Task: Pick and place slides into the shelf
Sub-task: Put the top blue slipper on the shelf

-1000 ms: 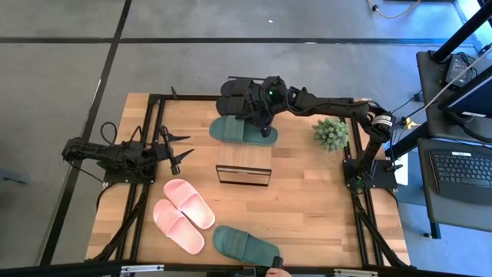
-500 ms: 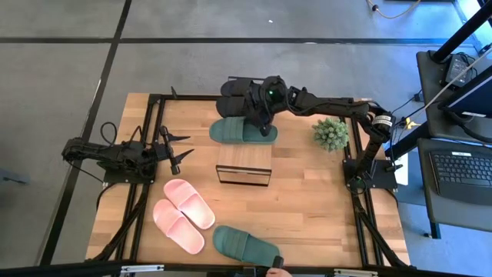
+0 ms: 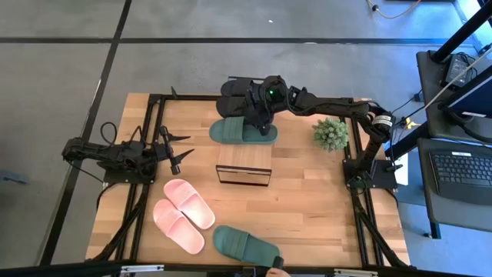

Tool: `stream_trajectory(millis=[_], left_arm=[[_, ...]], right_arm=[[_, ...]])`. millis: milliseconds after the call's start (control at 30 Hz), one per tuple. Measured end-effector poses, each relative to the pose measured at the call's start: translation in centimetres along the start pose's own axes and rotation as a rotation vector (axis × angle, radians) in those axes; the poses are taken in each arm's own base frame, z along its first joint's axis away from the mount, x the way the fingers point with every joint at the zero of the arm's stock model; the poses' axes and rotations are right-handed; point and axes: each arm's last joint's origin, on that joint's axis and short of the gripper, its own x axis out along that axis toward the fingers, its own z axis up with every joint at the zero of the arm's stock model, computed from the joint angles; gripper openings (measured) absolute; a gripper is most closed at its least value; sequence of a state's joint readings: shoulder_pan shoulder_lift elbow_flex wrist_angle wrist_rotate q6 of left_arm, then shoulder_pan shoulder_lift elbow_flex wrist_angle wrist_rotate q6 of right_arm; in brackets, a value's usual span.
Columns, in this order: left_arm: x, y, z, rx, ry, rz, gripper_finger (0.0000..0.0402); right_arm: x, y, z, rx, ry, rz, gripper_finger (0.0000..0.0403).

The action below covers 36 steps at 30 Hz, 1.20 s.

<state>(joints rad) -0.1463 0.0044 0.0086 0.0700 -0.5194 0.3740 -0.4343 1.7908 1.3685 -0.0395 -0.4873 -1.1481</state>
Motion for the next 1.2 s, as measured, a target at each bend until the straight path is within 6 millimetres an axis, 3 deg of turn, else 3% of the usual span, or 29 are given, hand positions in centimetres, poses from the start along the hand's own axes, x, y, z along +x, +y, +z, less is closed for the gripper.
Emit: stream_trajectory(millis=[333,867,1200], left_arm=[[0.0,0.0,0.0,0.0,0.0,0.0,0.0217],[0.0,0.0,0.0,-0.004,0.0,0.0,0.0217],[0.0,0.0,0.0,-0.006,0.0,0.0,0.0217]], right_arm=[[0.1,0.1,0.1,0.017,0.005,-0.002,0.0264],[1.4,1.2,2.2,-0.048,0.261,-0.089,0.0264],[1.9,1.7,3.2,-0.064,0.244,-0.081,0.0264]])
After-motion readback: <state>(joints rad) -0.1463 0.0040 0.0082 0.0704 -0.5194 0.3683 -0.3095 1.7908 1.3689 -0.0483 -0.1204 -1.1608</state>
